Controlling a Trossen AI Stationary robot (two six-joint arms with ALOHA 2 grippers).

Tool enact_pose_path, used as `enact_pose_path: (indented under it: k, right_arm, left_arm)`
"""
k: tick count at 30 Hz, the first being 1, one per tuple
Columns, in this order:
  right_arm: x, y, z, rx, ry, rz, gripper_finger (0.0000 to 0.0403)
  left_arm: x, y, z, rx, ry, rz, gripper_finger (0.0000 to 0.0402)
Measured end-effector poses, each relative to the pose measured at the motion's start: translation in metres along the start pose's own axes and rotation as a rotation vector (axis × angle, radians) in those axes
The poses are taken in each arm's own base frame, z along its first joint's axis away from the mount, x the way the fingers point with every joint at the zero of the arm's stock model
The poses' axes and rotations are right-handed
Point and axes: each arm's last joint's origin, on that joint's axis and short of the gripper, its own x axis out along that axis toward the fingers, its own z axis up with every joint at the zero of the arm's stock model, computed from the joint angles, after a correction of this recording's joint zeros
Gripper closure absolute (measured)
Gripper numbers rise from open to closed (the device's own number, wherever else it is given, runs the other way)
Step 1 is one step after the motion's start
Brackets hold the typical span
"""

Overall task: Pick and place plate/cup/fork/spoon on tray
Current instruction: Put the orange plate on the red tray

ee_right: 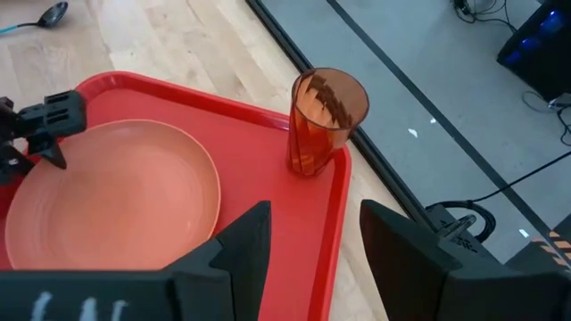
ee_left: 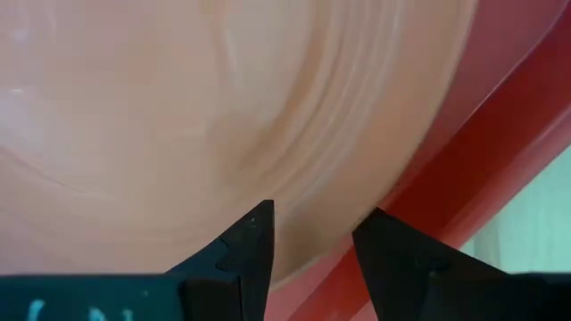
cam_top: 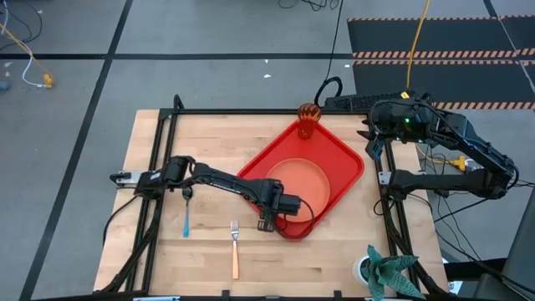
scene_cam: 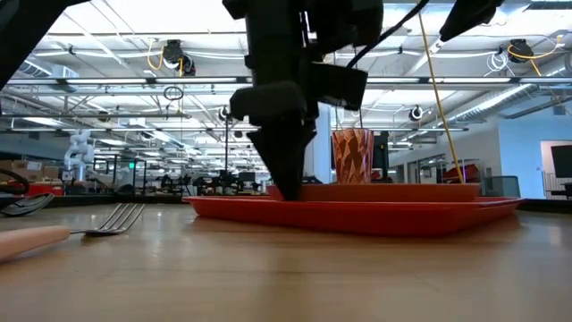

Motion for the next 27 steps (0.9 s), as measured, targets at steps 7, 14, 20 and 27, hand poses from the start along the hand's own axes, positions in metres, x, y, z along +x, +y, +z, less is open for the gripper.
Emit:
enact_pose_path:
  k: [7, 14, 20, 27]
  right_arm:
    - [0.0, 0.0, -0.001, -0.001, 0.008, 0.0, 0.0238]
    - [0.0, 0.0, -0.001, 0.0, 0.012, 0.0, 0.0238]
    - [0.0, 0.0, -0.001, 0.007, 0.015, 0.0, 0.0238]
    - [0.014, 0.002, -0.011, 0.005, 0.071, -0.001, 0.0238]
  left_arm:
    - [-0.02, 0.006, -0.001, 0.013, 0.067, 0.132, 0.025]
    - [-0.038, 0.016, 0.003, -0.018, 0.056, 0.212, 0.025]
    - [-0.041, -0.001, 0.018, 0.016, -0.095, 0.101, 0.025]
    - [-0.045, -0.023, 0.028, 0.071, -0.204, 0.064, 0.025]
